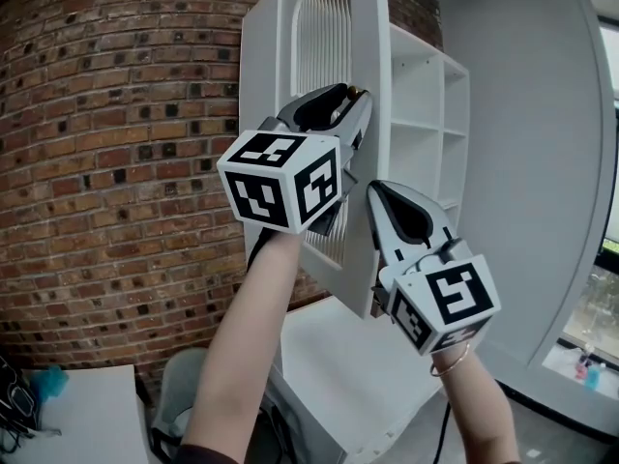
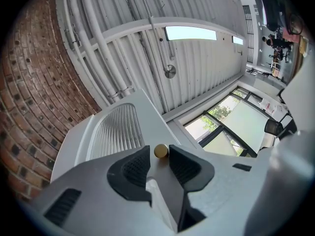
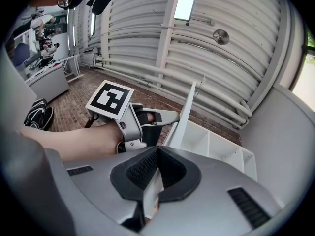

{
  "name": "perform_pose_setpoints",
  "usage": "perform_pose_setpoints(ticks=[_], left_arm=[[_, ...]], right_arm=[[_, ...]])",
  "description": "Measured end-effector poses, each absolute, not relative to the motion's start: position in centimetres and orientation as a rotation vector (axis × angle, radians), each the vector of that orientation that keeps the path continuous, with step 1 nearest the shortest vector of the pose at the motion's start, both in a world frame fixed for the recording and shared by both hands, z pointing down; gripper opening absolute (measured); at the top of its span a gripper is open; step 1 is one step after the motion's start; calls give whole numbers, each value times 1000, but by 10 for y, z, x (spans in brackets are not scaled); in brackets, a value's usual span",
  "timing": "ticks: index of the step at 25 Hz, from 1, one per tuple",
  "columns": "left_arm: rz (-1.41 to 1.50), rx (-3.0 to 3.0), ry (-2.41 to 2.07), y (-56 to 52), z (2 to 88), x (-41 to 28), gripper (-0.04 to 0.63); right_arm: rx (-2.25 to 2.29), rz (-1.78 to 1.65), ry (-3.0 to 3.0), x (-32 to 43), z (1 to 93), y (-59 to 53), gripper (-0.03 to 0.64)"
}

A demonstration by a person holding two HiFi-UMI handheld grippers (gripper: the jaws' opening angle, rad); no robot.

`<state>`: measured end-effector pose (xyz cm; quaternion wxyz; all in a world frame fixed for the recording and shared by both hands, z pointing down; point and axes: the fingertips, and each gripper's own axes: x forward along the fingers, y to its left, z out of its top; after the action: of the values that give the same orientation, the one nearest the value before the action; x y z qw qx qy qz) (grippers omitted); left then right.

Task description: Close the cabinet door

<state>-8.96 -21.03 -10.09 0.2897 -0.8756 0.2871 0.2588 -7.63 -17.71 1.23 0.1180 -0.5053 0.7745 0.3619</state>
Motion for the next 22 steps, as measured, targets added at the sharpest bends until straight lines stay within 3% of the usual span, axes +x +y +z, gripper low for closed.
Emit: perform_pose_setpoints(ticks=[5, 22], left_arm=[[669, -2311, 740, -208, -100, -82, 92], [594, -2231, 816, -229, -100, -36, 83]], right_arm=[[-1501, 1067, 2246, -72, 12, -178, 2], [-1683, 1090, 2193, -35, 17, -210, 0]])
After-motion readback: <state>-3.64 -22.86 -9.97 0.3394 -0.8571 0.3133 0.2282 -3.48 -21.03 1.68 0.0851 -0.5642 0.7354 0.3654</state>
